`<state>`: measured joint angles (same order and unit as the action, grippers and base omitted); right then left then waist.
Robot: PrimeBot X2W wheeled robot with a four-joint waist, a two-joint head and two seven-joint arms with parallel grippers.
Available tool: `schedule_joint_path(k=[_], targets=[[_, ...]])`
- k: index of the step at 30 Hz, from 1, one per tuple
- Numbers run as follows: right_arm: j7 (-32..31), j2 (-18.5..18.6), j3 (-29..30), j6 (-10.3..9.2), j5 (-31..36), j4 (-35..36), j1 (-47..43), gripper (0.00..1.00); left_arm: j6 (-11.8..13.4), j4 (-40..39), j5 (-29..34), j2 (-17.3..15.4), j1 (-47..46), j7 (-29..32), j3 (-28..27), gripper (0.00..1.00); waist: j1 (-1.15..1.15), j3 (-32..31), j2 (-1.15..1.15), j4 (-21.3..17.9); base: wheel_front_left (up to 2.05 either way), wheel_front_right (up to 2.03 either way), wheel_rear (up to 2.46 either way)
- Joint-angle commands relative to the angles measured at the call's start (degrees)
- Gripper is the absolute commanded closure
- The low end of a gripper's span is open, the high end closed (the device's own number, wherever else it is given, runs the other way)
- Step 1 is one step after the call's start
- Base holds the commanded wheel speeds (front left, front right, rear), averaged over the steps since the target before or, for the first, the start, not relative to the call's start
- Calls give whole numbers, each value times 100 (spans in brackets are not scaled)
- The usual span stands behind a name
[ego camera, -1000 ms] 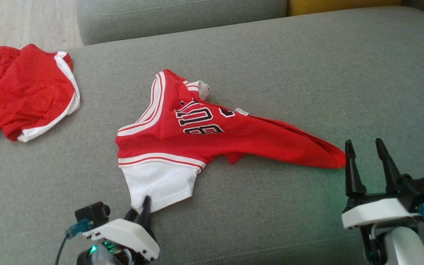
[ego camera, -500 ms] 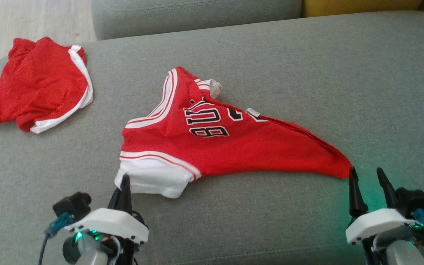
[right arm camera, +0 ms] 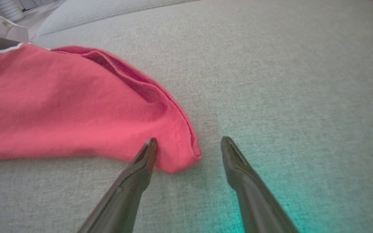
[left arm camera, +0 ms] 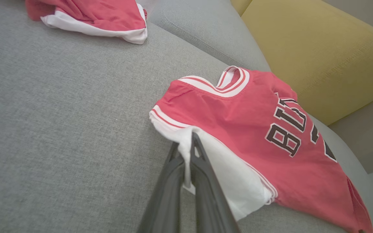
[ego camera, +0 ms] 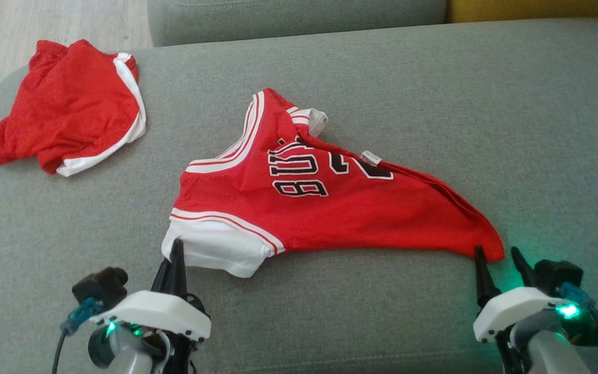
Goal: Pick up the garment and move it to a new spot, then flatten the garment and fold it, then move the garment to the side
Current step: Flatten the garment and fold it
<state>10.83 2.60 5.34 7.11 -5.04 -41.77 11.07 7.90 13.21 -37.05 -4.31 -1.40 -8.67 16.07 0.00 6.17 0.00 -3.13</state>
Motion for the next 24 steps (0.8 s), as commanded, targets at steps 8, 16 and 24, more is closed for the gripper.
schedule_joint_path(k=[8, 16, 24], targets=[[96, 28, -450, 37, -406, -585, 543, 100, 25, -248, -18, -68, -131, -75, -154, 100, 0, -30, 0, -42, 0, 0, 0], [386, 28, -775, 37, -906, -475, 775, 100, -89, -390, 1, -101, -235, -228, -141, 100, 0, -174, 0, -134, 0, 0, 0], [415, 28, -993, 37, -1271, 1318, 623, 100, -329, -1202, 63, -203, -691, -420, -227, 100, 0, -511, 0, -301, 0, 0, 0]])
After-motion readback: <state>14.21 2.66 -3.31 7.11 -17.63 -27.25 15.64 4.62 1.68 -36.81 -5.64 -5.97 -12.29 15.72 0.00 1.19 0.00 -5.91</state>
